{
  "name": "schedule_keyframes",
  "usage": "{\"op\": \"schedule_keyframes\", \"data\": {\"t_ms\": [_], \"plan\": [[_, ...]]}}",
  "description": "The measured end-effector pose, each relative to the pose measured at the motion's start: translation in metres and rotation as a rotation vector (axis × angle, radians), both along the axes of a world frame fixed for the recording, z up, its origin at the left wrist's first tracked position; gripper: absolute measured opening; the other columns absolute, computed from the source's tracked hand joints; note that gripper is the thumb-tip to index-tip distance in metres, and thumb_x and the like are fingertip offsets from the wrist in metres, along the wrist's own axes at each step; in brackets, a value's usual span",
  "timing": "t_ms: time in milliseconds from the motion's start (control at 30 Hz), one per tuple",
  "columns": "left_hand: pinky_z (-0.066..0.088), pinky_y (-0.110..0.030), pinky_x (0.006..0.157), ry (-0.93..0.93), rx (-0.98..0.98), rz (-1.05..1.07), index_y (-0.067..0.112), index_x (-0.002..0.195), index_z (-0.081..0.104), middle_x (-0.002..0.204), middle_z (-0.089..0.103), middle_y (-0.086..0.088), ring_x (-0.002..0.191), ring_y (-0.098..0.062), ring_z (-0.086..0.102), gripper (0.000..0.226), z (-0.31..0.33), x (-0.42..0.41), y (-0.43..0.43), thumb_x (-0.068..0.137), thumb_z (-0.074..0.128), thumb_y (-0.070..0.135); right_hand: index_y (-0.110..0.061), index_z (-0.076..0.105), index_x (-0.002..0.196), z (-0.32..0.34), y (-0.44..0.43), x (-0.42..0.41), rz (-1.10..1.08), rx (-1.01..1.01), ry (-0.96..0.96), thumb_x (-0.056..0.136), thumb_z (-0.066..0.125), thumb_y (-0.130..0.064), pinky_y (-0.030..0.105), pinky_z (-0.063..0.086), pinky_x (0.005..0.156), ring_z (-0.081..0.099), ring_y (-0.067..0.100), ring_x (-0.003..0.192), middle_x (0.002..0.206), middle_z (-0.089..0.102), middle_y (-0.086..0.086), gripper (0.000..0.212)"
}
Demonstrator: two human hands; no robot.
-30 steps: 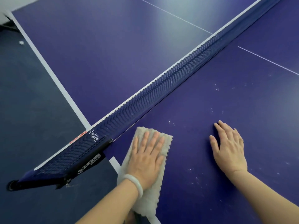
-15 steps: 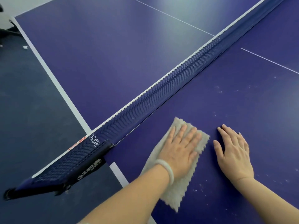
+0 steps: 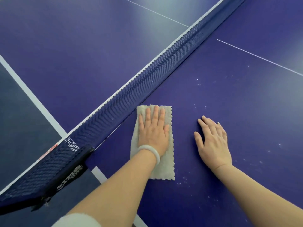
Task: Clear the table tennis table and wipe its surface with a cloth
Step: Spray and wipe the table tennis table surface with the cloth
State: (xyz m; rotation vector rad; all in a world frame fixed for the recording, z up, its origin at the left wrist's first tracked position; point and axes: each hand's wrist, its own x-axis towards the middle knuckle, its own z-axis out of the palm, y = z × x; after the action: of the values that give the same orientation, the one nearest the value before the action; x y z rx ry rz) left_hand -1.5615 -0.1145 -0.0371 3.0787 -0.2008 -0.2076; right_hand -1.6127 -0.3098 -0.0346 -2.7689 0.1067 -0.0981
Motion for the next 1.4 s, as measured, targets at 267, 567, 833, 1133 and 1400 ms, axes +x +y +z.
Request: {"op": "schedule_keyframes", "data": {"t_ms": [267,567,833,1133,1400], "plan": [[0.003,-0.056,0.121,-0.019,0.065,-0.448,0.024,0.158,-0.003,0.165,-0.012,0.003,0.151,-0.027,-0.016,0.060,0.006,-0.021,0.016,0.102,0.007,0.045,-0.017,0.044,0.147,0.006,0.002,0.000,-0.012,0.029,-0.004,0.101,0.032,-0.044,0.028,0.003,0.121,0.007,0.004,0.140,0.155,0.037,-0.003,0.055],[0.012,-0.055,0.119,-0.006,0.018,-0.378,0.026,0.158,0.011,0.166,0.002,0.003,0.153,-0.022,0.001,0.060,-0.008,-0.003,0.028,0.101,0.016,0.045,-0.018,0.039,0.150,0.010,-0.028,0.019,-0.155,0.072,0.063,0.103,0.044,-0.034,0.036,0.010,0.122,0.019,0.019,0.147,0.159,0.028,-0.003,0.050],[0.002,-0.055,0.121,0.014,0.018,-0.256,0.026,0.157,-0.006,0.165,-0.010,0.003,0.151,-0.022,-0.014,0.062,0.001,0.058,0.021,0.100,0.005,0.047,-0.014,0.025,0.155,-0.007,-0.063,0.082,-0.628,-0.057,0.101,0.104,0.027,-0.042,0.042,-0.002,0.123,0.011,0.018,0.151,0.164,0.017,0.002,0.058],[-0.008,-0.056,0.119,0.050,-0.003,-0.540,0.027,0.155,-0.013,0.163,-0.020,0.004,0.148,-0.023,-0.025,0.062,0.000,0.125,-0.070,0.096,-0.006,0.046,-0.015,0.028,0.154,-0.014,-0.062,0.085,-0.660,-0.184,0.143,0.103,0.028,-0.043,0.044,0.003,0.123,0.016,0.019,0.149,0.162,0.022,0.002,0.058],[0.013,-0.057,0.116,0.047,-0.063,-0.592,0.025,0.158,0.014,0.166,0.005,0.002,0.153,-0.025,0.001,0.058,0.002,0.101,-0.022,0.103,0.012,0.046,-0.014,0.034,0.151,-0.013,-0.061,0.087,-0.681,-0.197,0.107,0.100,0.022,-0.044,0.045,0.007,0.123,0.021,0.021,0.148,0.159,0.028,0.003,0.060]]}}
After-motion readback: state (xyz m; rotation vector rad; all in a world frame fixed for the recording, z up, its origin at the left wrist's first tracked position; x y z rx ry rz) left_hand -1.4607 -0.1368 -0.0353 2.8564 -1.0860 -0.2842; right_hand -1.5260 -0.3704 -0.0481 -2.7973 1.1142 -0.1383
